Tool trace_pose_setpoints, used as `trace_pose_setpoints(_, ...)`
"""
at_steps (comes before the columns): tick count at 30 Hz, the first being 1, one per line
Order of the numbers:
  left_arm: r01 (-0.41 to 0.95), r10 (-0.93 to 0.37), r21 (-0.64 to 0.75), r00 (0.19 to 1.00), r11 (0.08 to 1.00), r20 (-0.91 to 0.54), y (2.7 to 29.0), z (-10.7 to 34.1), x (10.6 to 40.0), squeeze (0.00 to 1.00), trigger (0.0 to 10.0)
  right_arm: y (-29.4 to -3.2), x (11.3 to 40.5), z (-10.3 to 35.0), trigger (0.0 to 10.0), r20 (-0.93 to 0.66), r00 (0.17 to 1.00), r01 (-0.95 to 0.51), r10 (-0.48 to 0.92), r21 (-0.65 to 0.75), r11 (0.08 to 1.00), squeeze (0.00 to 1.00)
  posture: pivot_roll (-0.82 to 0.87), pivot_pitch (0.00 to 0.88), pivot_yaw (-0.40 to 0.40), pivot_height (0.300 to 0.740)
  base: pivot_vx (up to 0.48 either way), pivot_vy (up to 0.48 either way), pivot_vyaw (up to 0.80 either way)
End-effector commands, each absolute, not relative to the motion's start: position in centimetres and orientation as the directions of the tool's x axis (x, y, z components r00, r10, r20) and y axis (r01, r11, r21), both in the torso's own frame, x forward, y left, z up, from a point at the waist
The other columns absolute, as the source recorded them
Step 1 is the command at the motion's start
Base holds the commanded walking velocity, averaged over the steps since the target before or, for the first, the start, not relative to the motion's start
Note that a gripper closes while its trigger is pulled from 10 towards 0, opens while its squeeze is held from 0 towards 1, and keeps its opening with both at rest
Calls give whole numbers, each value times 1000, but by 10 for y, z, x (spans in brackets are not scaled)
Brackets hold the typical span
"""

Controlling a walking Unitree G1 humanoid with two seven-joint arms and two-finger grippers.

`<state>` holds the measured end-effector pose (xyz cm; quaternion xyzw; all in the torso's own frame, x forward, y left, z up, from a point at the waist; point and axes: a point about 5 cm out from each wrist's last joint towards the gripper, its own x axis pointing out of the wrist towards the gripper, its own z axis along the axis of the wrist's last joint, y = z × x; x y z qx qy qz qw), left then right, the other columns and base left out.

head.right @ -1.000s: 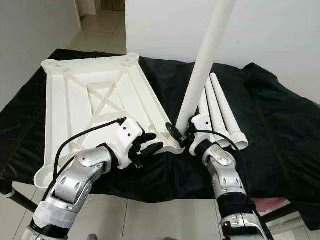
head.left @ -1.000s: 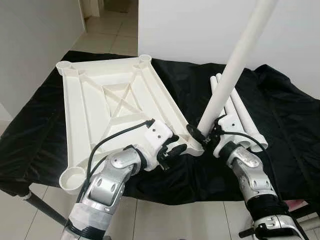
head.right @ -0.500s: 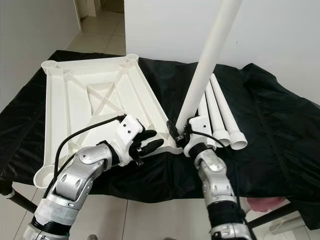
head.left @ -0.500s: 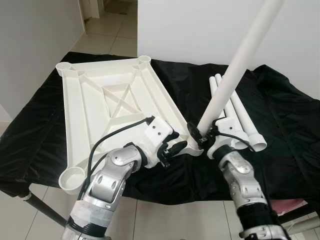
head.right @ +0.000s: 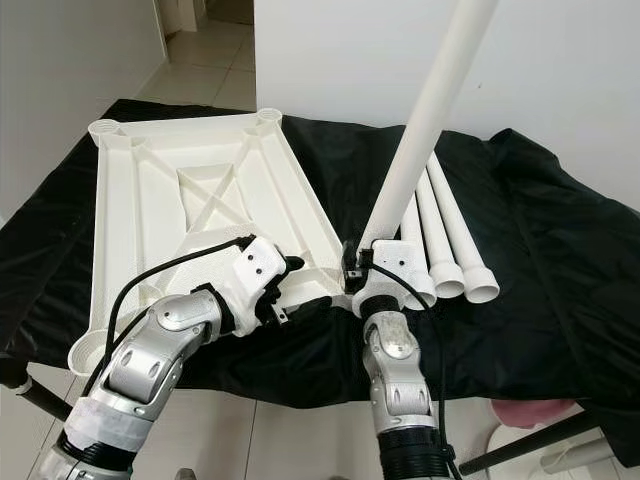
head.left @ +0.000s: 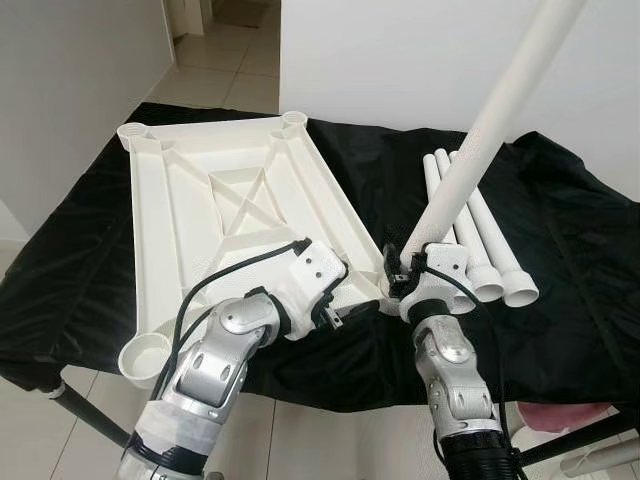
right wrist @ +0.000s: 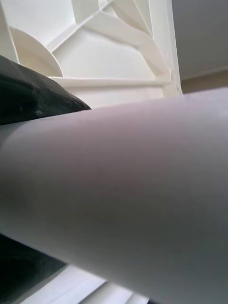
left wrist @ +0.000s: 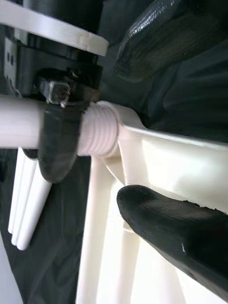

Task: Building children table

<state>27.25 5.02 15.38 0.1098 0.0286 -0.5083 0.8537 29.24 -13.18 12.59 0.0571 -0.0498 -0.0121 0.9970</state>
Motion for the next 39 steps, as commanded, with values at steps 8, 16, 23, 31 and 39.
trace_pose_setpoints(8, 807, -799, 217, 583, 549, -148, 54, 155, 278, 0, 10000, -131, 287, 117, 10000, 32, 998, 43, -49, 147, 988, 0, -9, 0, -66, 740, 0, 0, 0)
trace_pose_setpoints(16, 794, -788, 229, 599, 563, -142, 54, 154, 277, 0, 10000, -144, 293, 126, 10000, 102, 995, -5, -8, 131, 991, 1000, 0, 0, -66, 740, 0, 0, 0)
trace_pose_setpoints(23, 800, -793, 229, 592, 555, -146, 53, 153, 276, 0, 10000, -148, 295, 127, 10000, 114, 978, -187, 177, 76, 980, 0, -5, 0, -65, 740, 0, 0, 0)
trace_pose_setpoints(31, 822, -811, 223, 562, 525, -163, 48, 150, 271, 0, 10000, -153, 301, 123, 10000, 69, 883, -459, 464, -75, 885, 0, 0, 0, -69, 740, 0, 0, 0)
trace_pose_setpoints(39, 851, -833, 212, 519, 481, -192, 45, 145, 265, 0, 10000, -156, 313, 125, 10000, 49, 817, -570, 575, -87, 817, 0, 12, 0, -72, 740, 0, 0, 0)
